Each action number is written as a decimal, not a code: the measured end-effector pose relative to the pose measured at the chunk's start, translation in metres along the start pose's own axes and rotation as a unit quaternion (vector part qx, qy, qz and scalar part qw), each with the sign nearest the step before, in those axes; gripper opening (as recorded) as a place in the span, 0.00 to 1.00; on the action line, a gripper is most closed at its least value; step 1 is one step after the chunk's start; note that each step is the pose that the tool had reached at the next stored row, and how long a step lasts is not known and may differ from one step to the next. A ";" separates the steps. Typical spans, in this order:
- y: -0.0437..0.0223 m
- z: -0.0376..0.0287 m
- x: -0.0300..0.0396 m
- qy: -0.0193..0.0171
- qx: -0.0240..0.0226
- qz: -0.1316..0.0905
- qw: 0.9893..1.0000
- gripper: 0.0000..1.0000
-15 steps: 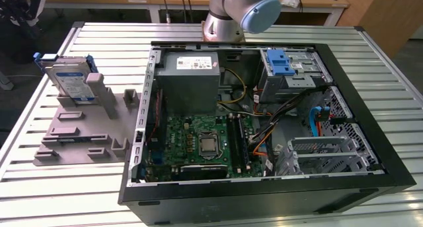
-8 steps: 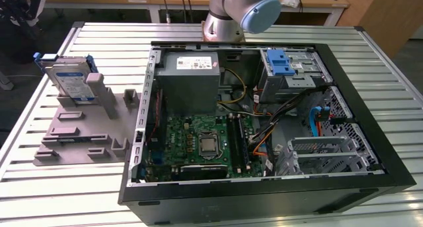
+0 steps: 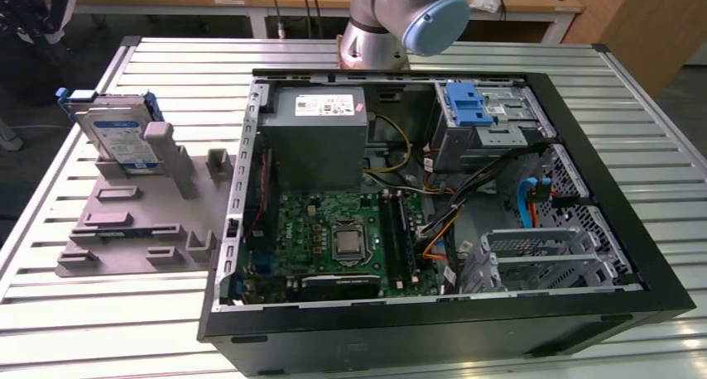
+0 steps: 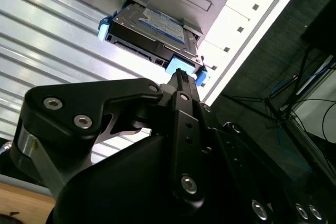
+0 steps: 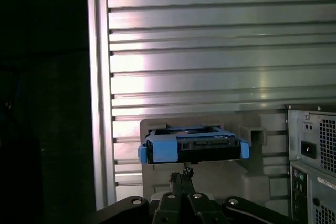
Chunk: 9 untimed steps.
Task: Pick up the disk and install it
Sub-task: 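Pick up the disk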
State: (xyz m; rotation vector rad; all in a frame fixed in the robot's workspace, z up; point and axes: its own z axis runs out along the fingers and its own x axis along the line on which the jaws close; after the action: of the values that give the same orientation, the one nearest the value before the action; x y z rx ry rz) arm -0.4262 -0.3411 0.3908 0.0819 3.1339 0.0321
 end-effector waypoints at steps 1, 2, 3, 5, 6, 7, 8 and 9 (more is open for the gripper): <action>0.0000 0.0000 0.0000 0.000 0.000 -0.006 1.000 0.11; 0.0000 0.0001 0.0000 0.000 0.000 -0.014 1.000 0.11; 0.0000 0.0001 0.0000 0.000 0.000 -0.023 1.000 0.11; 0.0000 0.0002 0.0000 0.001 0.000 -0.041 0.999 0.11; 0.0000 0.0002 0.0000 0.001 0.000 -0.051 0.999 0.11; 0.0000 0.0002 0.0000 0.001 0.000 -0.060 0.998 0.11; 0.0000 0.0003 0.0000 0.001 0.000 -0.069 0.998 0.11; 0.0000 0.0004 0.0000 0.002 0.000 -0.078 0.997 0.11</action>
State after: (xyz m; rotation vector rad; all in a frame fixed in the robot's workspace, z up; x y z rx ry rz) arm -0.4262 -0.3411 0.3904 -0.1628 3.1323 0.0329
